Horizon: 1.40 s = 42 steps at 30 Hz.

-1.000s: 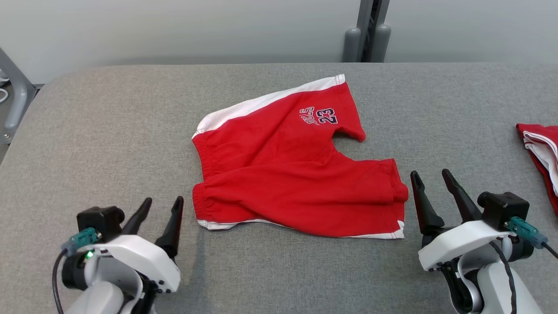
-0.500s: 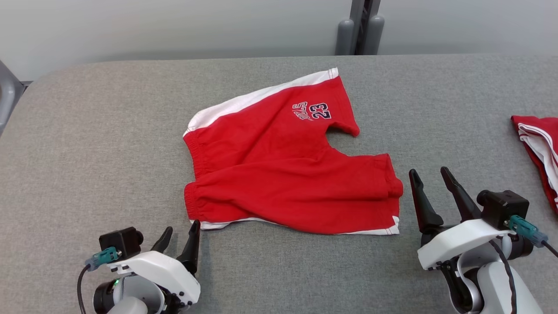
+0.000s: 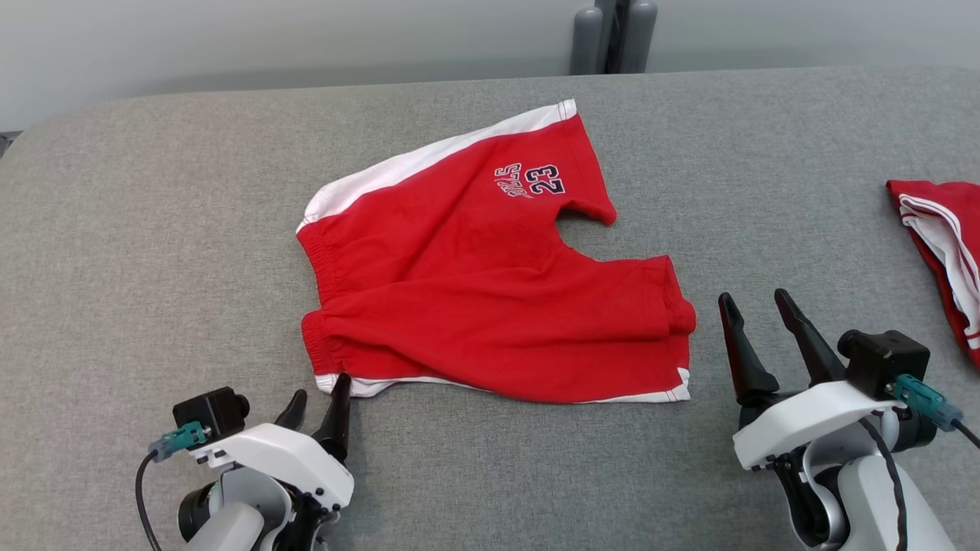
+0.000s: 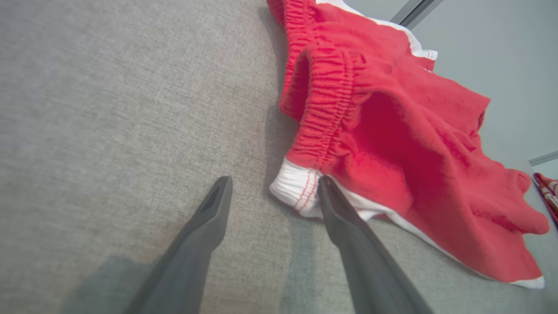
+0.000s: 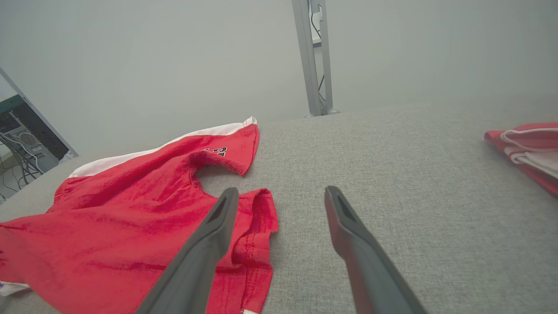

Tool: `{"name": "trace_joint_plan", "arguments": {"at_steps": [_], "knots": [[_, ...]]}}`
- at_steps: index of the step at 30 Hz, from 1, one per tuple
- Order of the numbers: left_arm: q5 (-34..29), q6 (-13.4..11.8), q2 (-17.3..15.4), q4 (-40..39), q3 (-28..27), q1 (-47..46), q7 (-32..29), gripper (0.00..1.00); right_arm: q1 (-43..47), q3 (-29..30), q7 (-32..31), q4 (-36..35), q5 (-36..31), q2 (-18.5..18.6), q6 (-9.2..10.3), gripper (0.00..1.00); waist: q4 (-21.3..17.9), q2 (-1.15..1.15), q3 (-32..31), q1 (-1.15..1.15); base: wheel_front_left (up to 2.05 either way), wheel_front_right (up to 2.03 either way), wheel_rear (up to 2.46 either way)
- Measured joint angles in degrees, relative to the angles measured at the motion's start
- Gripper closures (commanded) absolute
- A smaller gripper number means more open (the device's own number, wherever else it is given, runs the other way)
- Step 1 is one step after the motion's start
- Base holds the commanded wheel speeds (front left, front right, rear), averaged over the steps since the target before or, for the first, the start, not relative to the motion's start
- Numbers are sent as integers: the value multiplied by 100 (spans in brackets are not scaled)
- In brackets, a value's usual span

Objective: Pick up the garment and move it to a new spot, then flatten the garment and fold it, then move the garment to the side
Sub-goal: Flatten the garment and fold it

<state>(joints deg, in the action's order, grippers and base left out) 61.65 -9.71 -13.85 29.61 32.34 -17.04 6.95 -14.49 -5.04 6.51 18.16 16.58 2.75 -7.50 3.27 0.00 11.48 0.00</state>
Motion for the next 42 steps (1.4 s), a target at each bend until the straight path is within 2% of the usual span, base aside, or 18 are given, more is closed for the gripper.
{"name": "trace_joint_plan", "arguments": {"at_steps": [3, 4, 5, 6, 14, 21, 24, 27, 30, 42], "knots": [[43, 68, 41, 119, -10, -72, 13, 0, -1, 7, -1, 29, -32, 0, 0, 0, -14, 0, 28, 0, 0, 0, 0], [58, 115, 55, 154, -8, -97, 12, 40, -1, 8, -1, 35, -47, 0, 1, 0, -17, 0, 37, 0, 0, 0, 0], [59, 155, 59, 182, 5, -118, 5, 86, -1, 13, -1, 42, -48, 0, 1, 0, -19, 0, 45, 0, 0, 0, 0], [60, 189, 63, 210, 5, -136, 5, 100, -2, 22, -1, 51, -52, 0, 1, 0, -21, 0, 53, 0, 0, 0, 0], [-11, 327, 37, 252, 35, -232, 137, 100, 11, 90, 5, 176, -51, -1, 0, 0, -25, 0, 65, 0, 0, 0, 0], [-432, 278, -208, -87, 103, -327, 488, 100, 215, 24, -44, 487, 446, 0, 0, 0, -29, 0, 19, 0, 0, 0, 0], [-592, 204, -312, -253, 153, -334, 544, 100, 245, -156, -52, 628, 709, 2, 1, 0, -35, 0, 11, 0, 0, 0, 0], [-621, 108, -336, -428, 176, -332, 542, 100, 296, -656, -129, 746, 1033, -7, 0, 0, -34, 0, 4, 0, 0, 0, 0], [-642, 80, -349, -513, 204, -318, 517, 100, 299, -896, -180, 842, 1226, -5, 0, 0, -21, 0, -4, 0, 0, 0, 0], [-678, 31, -348, -726, 358, -225, 414, 100, 46, -1176, -224, 1321, 1544, 4, 0, 0, 141, 0, -38, 0, 0, 0, 0]]}}
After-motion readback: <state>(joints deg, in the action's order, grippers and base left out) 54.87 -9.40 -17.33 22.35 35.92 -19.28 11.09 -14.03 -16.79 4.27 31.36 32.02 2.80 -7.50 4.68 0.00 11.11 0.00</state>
